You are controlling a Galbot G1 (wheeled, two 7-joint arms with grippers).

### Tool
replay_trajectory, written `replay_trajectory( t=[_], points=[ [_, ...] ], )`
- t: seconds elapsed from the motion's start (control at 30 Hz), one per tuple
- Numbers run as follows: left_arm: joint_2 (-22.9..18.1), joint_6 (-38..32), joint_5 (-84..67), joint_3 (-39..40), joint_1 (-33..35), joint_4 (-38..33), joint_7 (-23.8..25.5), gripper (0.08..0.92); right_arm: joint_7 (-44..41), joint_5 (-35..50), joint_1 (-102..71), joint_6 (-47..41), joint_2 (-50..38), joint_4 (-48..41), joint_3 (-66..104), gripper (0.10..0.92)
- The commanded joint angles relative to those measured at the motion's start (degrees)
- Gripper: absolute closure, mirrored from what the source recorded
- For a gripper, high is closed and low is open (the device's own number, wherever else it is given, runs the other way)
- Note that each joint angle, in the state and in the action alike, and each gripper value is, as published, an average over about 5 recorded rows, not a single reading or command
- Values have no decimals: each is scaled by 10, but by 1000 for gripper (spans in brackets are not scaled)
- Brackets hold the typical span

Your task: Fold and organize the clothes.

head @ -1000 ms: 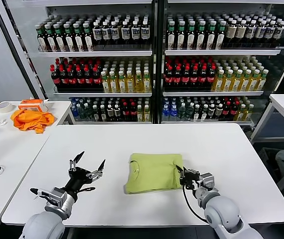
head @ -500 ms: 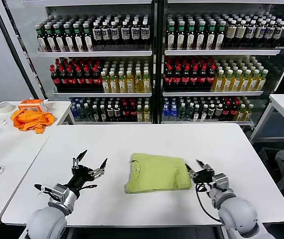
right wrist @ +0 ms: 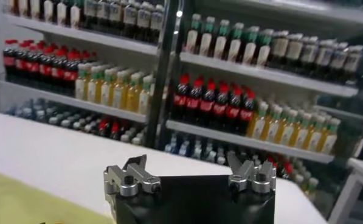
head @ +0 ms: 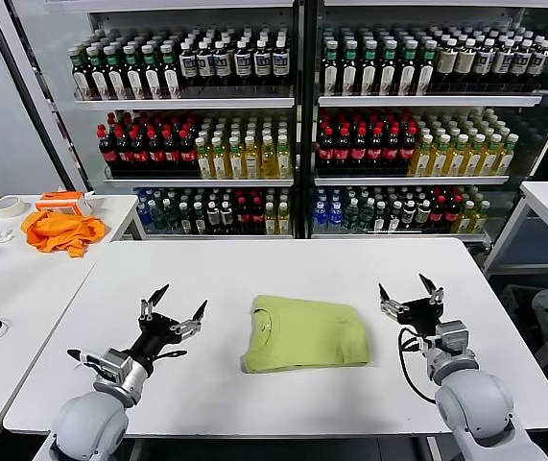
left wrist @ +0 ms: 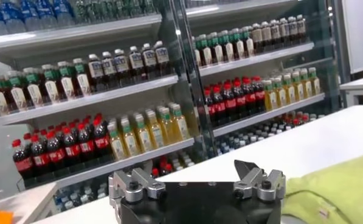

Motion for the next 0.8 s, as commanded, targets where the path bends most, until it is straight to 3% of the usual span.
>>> replay_trajectory(
  t=[0.03, 0.13, 0.37, 0.8],
  points=[
    [-2, -14, -16, 14, -49, 39, 15, 177, 14, 2, 7, 61, 3, -39, 32, 203],
    [-11, -15, -26, 15, -68, 55, 25, 177, 10, 6, 9, 78, 0, -58, 40, 203],
    [-26, -8, -11, 10, -102, 93, -3, 177, 1, 19, 17, 105, -3, -84, 24, 203],
    [-1, -44, -18, 20, -79, 59, 5, 177, 10, -53, 18, 98, 10, -87, 19, 203]
  ],
)
